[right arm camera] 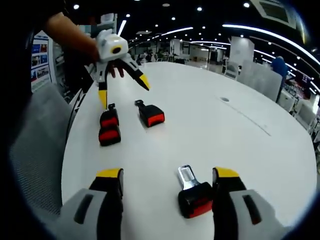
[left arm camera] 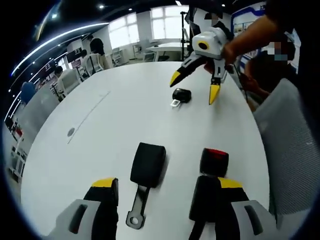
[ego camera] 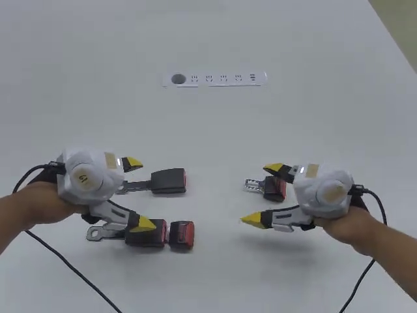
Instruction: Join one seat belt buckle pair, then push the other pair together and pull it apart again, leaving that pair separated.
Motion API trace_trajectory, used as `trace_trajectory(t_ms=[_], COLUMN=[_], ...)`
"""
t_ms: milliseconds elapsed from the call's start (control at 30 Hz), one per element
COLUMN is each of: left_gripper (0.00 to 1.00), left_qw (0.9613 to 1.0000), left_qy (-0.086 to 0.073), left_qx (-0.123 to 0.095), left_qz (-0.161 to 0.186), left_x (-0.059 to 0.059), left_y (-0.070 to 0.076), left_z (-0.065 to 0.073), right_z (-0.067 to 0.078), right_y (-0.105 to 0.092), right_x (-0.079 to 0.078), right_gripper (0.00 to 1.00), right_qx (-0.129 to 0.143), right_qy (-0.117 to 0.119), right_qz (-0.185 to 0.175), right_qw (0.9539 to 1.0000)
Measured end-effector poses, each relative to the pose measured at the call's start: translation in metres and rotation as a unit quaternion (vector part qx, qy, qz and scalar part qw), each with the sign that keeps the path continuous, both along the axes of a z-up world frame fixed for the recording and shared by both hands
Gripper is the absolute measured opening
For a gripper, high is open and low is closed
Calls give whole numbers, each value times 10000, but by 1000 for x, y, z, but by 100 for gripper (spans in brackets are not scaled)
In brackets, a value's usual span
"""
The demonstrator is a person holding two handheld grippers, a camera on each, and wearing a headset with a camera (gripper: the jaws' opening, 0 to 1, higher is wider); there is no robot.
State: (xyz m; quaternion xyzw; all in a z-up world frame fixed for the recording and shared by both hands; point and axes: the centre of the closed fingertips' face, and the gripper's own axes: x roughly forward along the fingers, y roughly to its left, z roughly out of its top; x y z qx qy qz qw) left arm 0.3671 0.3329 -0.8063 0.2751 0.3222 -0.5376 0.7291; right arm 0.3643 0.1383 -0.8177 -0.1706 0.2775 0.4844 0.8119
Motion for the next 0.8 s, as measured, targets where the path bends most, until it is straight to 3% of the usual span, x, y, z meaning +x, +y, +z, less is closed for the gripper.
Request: trace_trajectory(t_ms=[167, 233, 333, 467, 533, 667, 800], left_gripper=[81, 81, 78, 76, 73, 69, 66], left_qw=[10000, 10000, 9998, 9997, 9996, 9993, 9991], left_qy=[29, 54, 149, 196, 194, 291, 275], left_qx=[-41, -26, -24, 26, 104, 93, 105], left_qz=[-29, -57, -132, -115, -189, -233, -299], left_x=[13, 15, 16, 22, 24, 28, 33], left_y=[-5, -7, -9, -11, -11, -15, -18], left_z=[-5, -9, -15, -25, -30, -38, -42], right_z=[-7, -9, -12, -25, -31, -40, -43], right_y=[-19, -25, -31, -37, -36, -37, -38], right_x=[12, 16, 23, 22, 16, 13, 14], right_gripper=[72, 72, 71, 70, 70, 68, 64], right_qx=[-126, -63, -41, -244, -218, -410, -482], right_qy=[158, 339, 429, 582, 796, 867, 894], right_qz=[-4, -97, -141, 24, 119, 340, 510], right_qw=[9998, 9994, 9990, 9980, 9965, 9948, 9935])
